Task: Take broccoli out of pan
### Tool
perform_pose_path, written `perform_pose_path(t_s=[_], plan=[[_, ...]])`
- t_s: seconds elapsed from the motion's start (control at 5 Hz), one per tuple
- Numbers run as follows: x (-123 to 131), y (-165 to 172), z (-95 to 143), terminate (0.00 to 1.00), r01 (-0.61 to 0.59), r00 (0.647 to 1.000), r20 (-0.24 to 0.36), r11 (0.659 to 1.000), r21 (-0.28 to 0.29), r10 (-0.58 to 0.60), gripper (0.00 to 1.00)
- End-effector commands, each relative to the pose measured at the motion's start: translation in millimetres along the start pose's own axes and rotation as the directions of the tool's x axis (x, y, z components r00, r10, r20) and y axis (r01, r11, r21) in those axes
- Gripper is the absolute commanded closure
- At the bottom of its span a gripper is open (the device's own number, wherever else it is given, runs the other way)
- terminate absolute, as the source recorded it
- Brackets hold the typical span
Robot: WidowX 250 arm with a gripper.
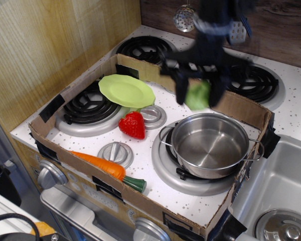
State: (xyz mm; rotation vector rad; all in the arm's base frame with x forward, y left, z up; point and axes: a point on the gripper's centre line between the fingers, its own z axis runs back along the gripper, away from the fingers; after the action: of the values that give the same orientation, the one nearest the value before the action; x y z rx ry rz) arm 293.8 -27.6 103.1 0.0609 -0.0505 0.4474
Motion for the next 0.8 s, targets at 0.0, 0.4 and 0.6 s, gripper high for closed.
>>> perform_pose_path(t_s=[0.0, 0.4, 0.6], plan=[[53, 38, 17, 0.00, 0.195, 0.957, 0.214, 0.980, 0.027, -0.196, 1.00], [79, 43, -29, 0.00, 0.328, 0.882, 0.361, 0.945, -0.007, -0.304, 1.00], [89, 37, -46, 0.00, 0.361, 0.870, 0.372, 0.932, -0.034, -0.323, 1.00]])
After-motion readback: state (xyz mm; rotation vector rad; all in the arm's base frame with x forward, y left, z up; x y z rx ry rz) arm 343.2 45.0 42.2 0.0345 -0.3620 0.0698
